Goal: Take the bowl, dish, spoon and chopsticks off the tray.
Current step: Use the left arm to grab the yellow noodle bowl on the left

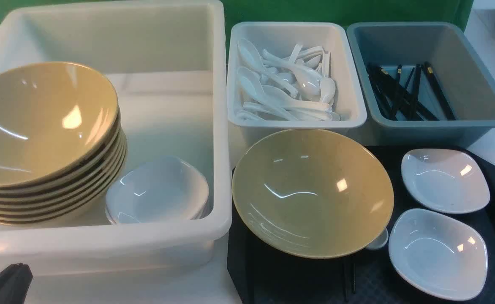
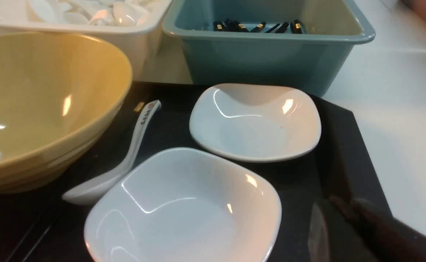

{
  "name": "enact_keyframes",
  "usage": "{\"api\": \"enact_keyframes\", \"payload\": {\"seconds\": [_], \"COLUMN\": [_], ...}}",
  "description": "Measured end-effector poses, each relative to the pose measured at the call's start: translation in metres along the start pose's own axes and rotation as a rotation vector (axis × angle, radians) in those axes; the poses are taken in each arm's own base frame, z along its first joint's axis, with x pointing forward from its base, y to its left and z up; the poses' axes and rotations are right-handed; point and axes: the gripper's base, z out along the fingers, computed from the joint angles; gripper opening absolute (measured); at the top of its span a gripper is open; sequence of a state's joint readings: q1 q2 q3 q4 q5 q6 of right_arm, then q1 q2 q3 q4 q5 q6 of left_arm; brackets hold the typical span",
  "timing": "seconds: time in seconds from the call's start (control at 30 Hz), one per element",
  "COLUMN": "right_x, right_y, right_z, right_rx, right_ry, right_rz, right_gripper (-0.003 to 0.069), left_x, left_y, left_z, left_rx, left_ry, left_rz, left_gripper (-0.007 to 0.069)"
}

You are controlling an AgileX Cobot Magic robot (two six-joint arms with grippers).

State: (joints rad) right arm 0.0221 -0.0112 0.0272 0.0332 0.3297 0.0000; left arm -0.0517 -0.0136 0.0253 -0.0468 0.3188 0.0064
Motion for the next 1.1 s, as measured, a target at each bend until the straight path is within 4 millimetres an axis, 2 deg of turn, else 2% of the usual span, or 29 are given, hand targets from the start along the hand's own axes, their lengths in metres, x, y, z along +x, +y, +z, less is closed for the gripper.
{"api": "enact_keyframes", "payload": {"seconds": [1.1], "right_x": [0.0000], "right_y": [0.0000], "right_z": [0.0000], "right_rx": [0.000], "right_ry": [0.000], "right_rz": [0.000], "right_gripper": [0.0115], "left_x": [0.0000], "left_y": [0.0004], "left_z": [0.0000], "left_rx": [-0.004], "left_ry": [0.000], "left_rz": [0.022], "left_gripper": [0.0011]}}
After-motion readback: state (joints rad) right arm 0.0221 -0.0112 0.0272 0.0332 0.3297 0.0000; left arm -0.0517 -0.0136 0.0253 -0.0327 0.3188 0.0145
